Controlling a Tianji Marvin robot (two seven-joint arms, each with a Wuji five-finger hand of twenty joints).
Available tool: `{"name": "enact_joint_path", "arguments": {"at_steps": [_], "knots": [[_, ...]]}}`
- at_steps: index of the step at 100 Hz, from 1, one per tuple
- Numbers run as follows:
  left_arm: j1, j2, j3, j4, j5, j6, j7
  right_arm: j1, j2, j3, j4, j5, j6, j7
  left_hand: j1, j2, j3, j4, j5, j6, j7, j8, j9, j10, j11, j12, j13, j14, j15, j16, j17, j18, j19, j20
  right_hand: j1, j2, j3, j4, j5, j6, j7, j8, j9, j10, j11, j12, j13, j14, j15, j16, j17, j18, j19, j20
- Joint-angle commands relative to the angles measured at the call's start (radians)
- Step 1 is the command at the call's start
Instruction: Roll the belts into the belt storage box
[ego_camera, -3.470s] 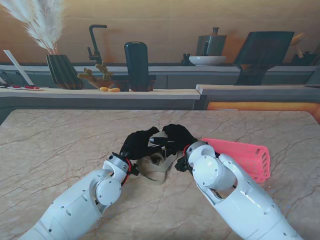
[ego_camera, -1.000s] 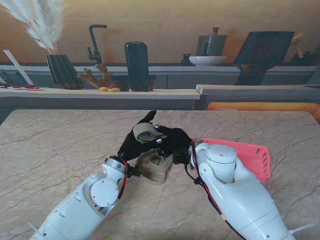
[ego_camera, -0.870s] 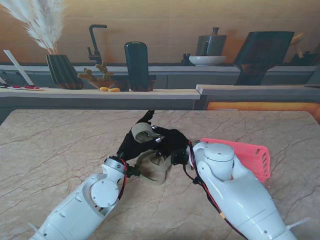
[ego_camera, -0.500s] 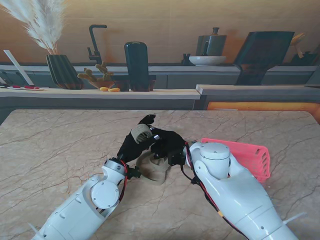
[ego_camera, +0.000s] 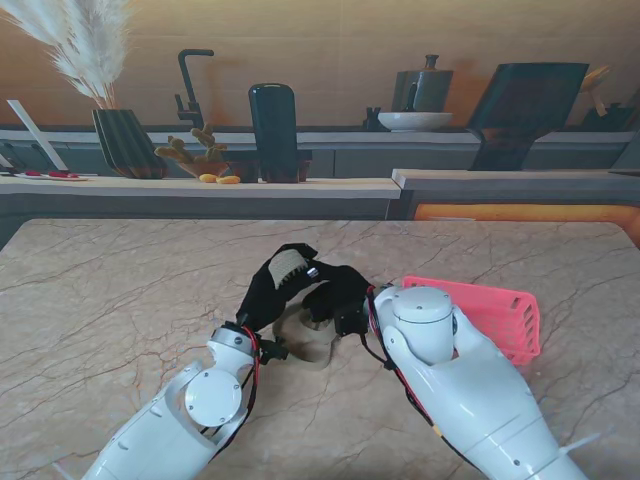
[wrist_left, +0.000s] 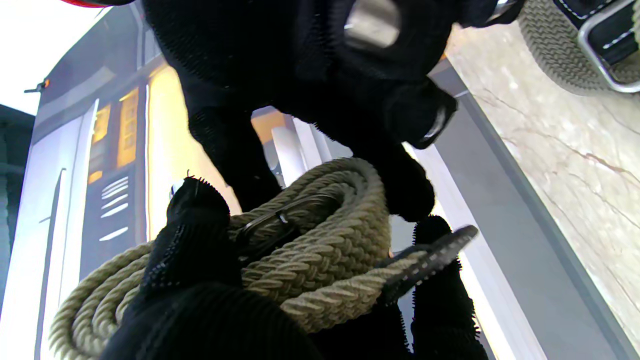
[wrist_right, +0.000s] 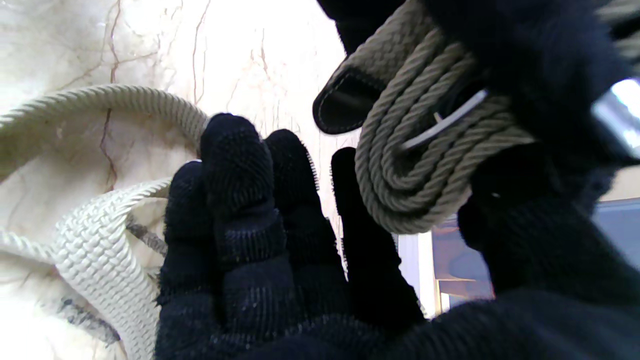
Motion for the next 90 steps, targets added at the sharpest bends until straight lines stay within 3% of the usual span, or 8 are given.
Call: {"name": "enact_joint_path", "arguments": {"at_steps": [1,23,33,44,54,67,74,90], "knots": [[0.005,-0.018,0.003,-0.041,-0.004,-0.005,-0.005,-0.016,-0.008,-0.005,0.002,-0.016,0.013,-0.004,0.085,0.154,0.01,-0.015,0.064,-0.096,0.06,0.024,0.032,-0.06,0.014,0.015,0.023,-0.032,0.013,0.016,0.006,-0.013,0.025,0.017,0.103,0.049,0.129,0.118,0.025,-0.102,0.003,0.038,-0.013,0.012,-0.01,-0.007,-0.019,0.007,-0.009,-0.008,-0.012,-0.006,-0.008,0.015],[0.01,-0.018,-0.004,-0.055,0.0,0.02,0.004,-0.027,0.019,0.0,-0.012,-0.159,0.006,0.018,0.119,0.151,0.012,-0.012,0.06,-0.048,0.145,0.052,0.078,-0.027,0.032,0.02,0.067,-0.032,0.025,0.02,0.032,-0.007,0.041,0.026,0.031,0.066,0.131,0.154,0.04,-0.082,-0.147,0.132,-0.056,0.025,-0.032,-0.016,-0.06,0.021,-0.038,-0.016,-0.033,0.004,-0.021,0.019],[0.01,-0.017,-0.008,-0.058,0.009,0.036,0.009,-0.044,0.035,0.01,-0.034,-0.235,-0.004,0.028,0.131,0.145,0.014,-0.007,0.051,-0.023,0.193,0.078,0.109,0.005,0.046,0.02,0.097,-0.007,0.045,0.02,0.06,-0.009,0.069,0.031,-0.006,0.066,0.149,0.189,0.048,-0.072,-0.191,0.167,-0.069,0.032,-0.039,-0.018,-0.071,0.028,-0.047,-0.019,-0.038,0.009,-0.019,0.021],[0.007,-0.016,-0.012,-0.059,0.023,0.063,0.013,-0.076,0.052,0.032,-0.068,-0.324,-0.03,0.021,0.12,0.142,0.013,-0.003,0.049,0.014,0.22,0.118,0.168,0.031,0.074,0.024,0.143,0.02,0.099,0.013,0.107,-0.019,0.129,0.026,0.006,0.048,0.155,0.186,0.046,-0.072,-0.201,0.179,-0.077,0.033,-0.042,-0.019,-0.075,0.03,-0.05,-0.02,-0.039,0.01,-0.018,0.021],[0.004,-0.015,-0.014,-0.061,0.013,0.09,0.004,-0.111,0.075,0.054,-0.1,-0.417,-0.099,0.028,0.094,0.093,0.021,0.01,0.094,0.041,0.239,0.122,0.235,0.047,0.116,0.037,0.196,0.043,0.179,0.02,0.144,-0.023,0.193,0.026,0.029,0.008,0.175,0.179,0.026,-0.081,-0.21,0.181,-0.101,0.023,-0.054,-0.023,-0.091,0.017,-0.065,-0.026,-0.044,0.005,-0.024,0.018],[-0.005,-0.014,-0.009,-0.053,0.019,0.109,0.0,-0.16,0.108,0.083,-0.146,-0.546,-0.228,0.053,0.028,0.006,0.054,0.042,0.155,0.058,0.284,0.138,0.317,0.057,0.173,0.062,0.267,0.061,0.276,0.035,0.203,-0.018,0.273,0.036,0.013,-0.065,0.286,0.188,-0.024,-0.097,-0.231,0.199,-0.168,0.003,-0.09,-0.032,-0.143,-0.012,-0.128,-0.043,-0.06,-0.012,-0.069,0.0],[-0.009,-0.015,-0.005,-0.05,0.03,0.115,0.004,-0.184,0.123,0.094,-0.166,-0.621,-0.306,0.059,-0.051,-0.083,0.142,0.062,0.162,0.057,0.329,0.162,0.344,0.051,0.213,0.083,0.3,0.06,0.318,0.038,0.232,-0.016,0.309,0.033,0.002,-0.109,0.333,0.186,-0.054,-0.104,-0.241,0.214,-0.2,-0.01,-0.109,-0.036,-0.171,-0.026,-0.171,-0.053,-0.067,-0.017,-0.098,-0.007],[-0.015,-0.015,0.003,-0.047,0.044,0.135,0.009,-0.226,0.144,0.112,-0.187,-0.764,-0.479,0.048,-0.24,-0.272,0.477,0.044,0.159,0.061,0.427,0.246,0.404,0.035,0.349,0.156,0.404,0.038,0.418,0.065,0.324,-0.008,0.399,0.041,-0.027,-0.19,0.389,0.176,-0.132,-0.123,-0.256,0.218,-0.278,-0.037,-0.158,-0.049,-0.232,-0.059,-0.277,-0.088,-0.085,-0.033,-0.166,-0.019]]}}
